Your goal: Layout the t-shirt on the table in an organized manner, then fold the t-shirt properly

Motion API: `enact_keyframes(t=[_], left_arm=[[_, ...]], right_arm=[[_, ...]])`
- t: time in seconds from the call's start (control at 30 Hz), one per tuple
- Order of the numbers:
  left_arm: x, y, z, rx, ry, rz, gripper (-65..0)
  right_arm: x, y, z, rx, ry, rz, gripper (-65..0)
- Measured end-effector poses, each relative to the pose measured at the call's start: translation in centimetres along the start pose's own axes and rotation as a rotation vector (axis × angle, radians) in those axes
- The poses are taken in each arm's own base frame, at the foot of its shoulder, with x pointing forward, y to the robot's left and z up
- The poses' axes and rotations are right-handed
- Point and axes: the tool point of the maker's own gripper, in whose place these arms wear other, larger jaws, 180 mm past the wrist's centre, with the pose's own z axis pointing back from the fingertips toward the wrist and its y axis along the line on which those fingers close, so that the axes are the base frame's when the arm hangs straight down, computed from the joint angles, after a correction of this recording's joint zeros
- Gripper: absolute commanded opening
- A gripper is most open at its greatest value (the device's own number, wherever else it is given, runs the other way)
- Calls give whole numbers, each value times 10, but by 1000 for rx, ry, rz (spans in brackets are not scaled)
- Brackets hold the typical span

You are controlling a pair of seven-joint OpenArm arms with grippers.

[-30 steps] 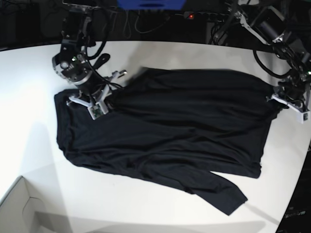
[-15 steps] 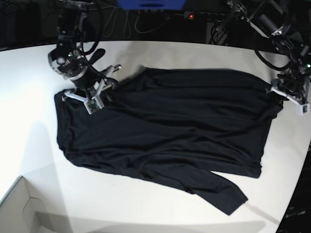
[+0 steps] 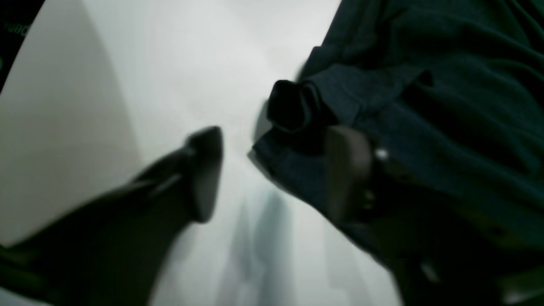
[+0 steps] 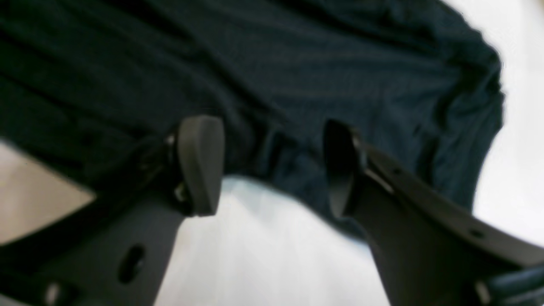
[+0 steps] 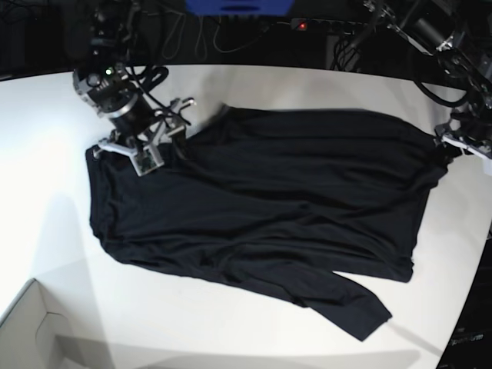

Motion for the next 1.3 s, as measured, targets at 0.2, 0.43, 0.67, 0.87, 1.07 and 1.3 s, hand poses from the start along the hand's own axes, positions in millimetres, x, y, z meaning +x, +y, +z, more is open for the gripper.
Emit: enact_keyframes(t=[0.2, 0.43, 0.67, 0.87, 1.07, 1.3], left_arm=[[11, 0, -7, -17, -101, 29, -194], [-9, -6, -27, -53, -79, 106, -194], [-15, -26, -42, -114, -73, 112, -197], [-25, -24, -39, -114, -70, 114, -310], [-30, -23, -39, -109, -48, 112, -599], [-34, -14, -35, -96, -35, 103, -649]], right_arm=[[-5, 28, 0, 71, 9, 8, -266], [-10, 33, 2, 82, 23, 5, -266], [-16, 34, 4, 86, 36, 6, -266], [-17, 34, 5, 86, 37, 6, -266], [-15, 60, 5, 154, 31, 17, -266], [-7, 86, 3, 224, 15, 38, -263]])
